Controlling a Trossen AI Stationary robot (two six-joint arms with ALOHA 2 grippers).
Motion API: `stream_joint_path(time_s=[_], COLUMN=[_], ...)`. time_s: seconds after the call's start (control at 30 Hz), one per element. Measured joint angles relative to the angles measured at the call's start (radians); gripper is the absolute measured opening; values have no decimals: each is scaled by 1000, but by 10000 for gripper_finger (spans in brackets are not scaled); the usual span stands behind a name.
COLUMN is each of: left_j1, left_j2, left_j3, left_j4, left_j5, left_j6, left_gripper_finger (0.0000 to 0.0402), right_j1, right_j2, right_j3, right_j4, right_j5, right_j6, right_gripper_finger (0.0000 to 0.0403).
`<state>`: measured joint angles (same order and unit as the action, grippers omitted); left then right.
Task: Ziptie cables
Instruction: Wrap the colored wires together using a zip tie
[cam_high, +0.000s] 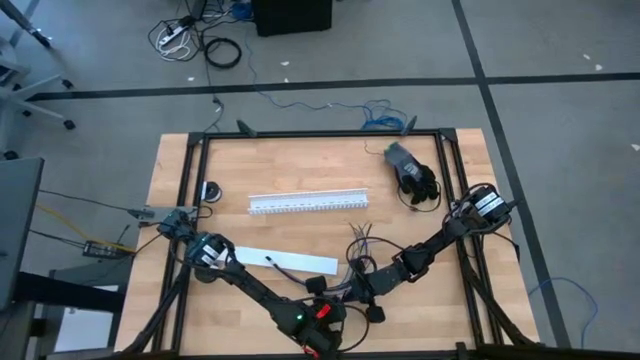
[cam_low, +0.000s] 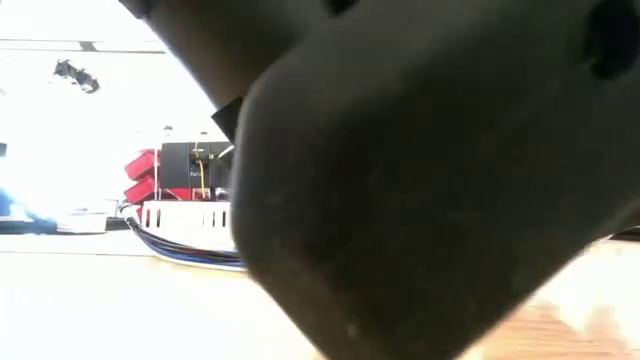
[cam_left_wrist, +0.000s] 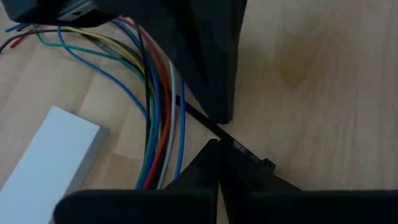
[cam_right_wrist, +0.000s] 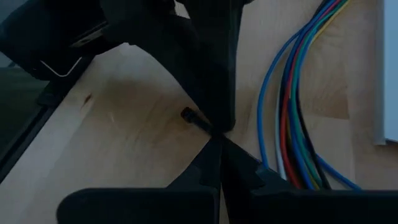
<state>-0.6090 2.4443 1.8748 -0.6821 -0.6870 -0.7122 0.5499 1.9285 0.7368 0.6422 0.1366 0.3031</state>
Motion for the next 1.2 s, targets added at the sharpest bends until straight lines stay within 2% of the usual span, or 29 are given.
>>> stream_joint_path(time_s=[0.4,0.7,0.83,0.93,1.07,1.2], left_j1=[5,6,7,7,7,5], left_j2=[-71,-86,-91,-94,-95,-95], left_j3=[10,13,13,14,15,15], left_j4=[-266,-316,-326,-340,-392,-438], left_j5=[-107,-140,-144,-149,-156,-158], left_j6=[-142,-160,-159,-160,-194,-245], left_gripper_finger=[0,0,0,0,0,0], right_j1=[22,-27,-69,-90,-114,-125], right_j2=[0,0,0,32,126,188], right_j3=[0,0,0,1,12,13], right_j4=[30,36,25,36,134,240], right_j5=[-9,-9,-61,-88,-129,-88], right_j6=[9,-33,-44,-44,-27,-50], right_gripper_finger=[0,0,0,0,0,0])
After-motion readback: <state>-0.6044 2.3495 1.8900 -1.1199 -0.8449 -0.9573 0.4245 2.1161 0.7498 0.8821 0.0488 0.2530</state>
